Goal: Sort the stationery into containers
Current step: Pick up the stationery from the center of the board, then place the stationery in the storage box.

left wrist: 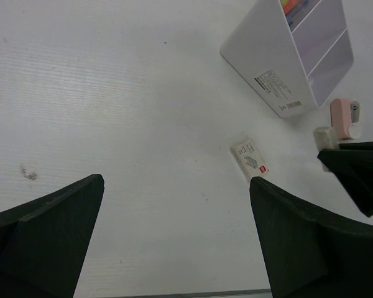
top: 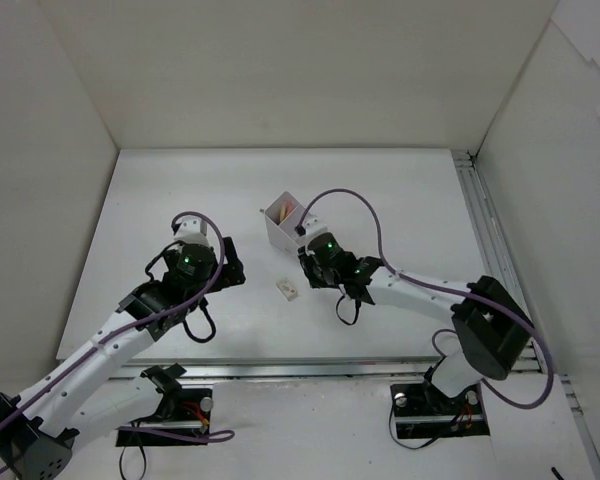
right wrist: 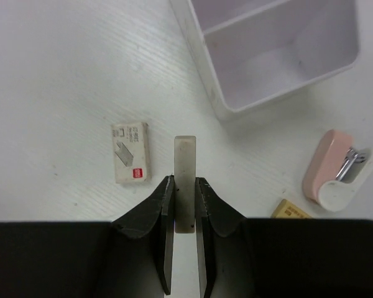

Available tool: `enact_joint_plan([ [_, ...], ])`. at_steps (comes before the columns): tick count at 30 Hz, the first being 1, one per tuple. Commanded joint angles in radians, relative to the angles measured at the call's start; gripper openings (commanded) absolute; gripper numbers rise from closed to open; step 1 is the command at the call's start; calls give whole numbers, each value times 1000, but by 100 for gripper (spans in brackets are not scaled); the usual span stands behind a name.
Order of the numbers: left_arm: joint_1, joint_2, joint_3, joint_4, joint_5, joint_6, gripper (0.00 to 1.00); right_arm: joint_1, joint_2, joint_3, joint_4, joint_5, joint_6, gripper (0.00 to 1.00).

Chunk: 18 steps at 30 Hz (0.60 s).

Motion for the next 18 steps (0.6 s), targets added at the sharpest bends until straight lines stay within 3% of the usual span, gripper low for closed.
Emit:
enact_joint_plan([
  [1, -4, 18, 31, 33, -18, 20, 100, -8, -87, 105, -18, 52, -9, 0],
  [5, -4, 27, 31, 35, -14, 16, 100, -76, -58, 193, -23, 70, 49, 0],
  [18, -4, 30, 37, 7, -46, 9, 100, -102, 103, 387, -40, 220, 168, 3],
])
